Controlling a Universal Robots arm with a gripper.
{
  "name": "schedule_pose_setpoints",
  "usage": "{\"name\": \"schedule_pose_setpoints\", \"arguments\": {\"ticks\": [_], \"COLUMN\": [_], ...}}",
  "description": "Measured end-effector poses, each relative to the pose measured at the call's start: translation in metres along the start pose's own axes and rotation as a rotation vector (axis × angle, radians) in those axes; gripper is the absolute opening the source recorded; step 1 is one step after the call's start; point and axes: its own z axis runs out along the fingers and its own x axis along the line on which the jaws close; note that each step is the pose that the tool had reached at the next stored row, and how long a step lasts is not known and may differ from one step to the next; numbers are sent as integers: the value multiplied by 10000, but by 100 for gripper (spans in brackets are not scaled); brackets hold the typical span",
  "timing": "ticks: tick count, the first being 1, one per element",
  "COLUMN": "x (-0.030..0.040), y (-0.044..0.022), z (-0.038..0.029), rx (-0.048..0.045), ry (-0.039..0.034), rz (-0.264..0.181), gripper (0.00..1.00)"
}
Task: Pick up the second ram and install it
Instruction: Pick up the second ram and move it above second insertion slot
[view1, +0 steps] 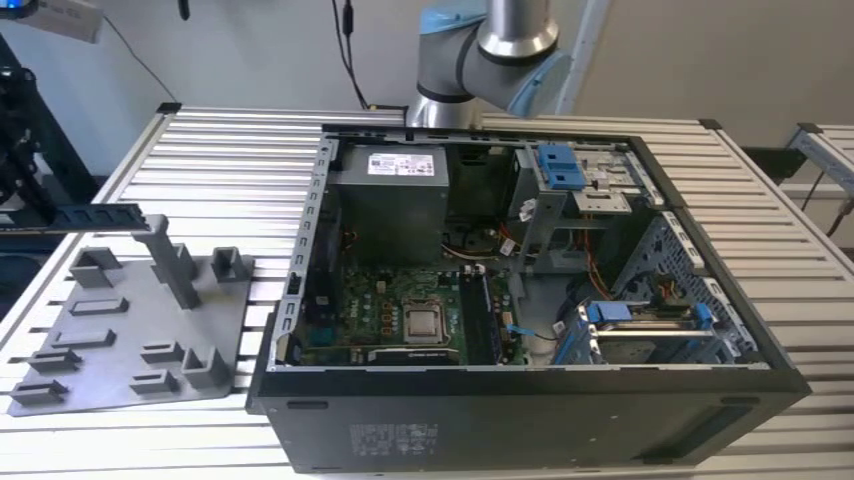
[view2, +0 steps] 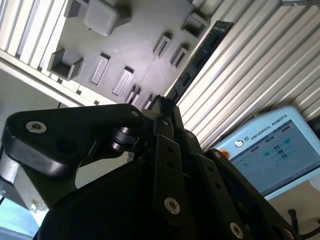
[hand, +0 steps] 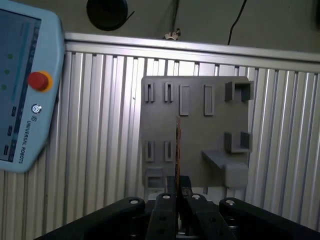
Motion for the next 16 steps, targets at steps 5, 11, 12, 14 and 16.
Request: {"name": "schedule_pose_setpoints", "arguments": {"ticks": [5, 11, 12, 14, 16], "x": [1, 1, 1, 1, 2], "y": [-33, -45, -45, -46, -46], "z": [-49, -55, -55, -55, -56], "rx": [-98, -154, -154, -154, -133], "ry": [-8, -27, -27, -28, -23], "rz": [2, 4, 4, 3, 2], "gripper": [14, 14, 14, 14, 14]}}
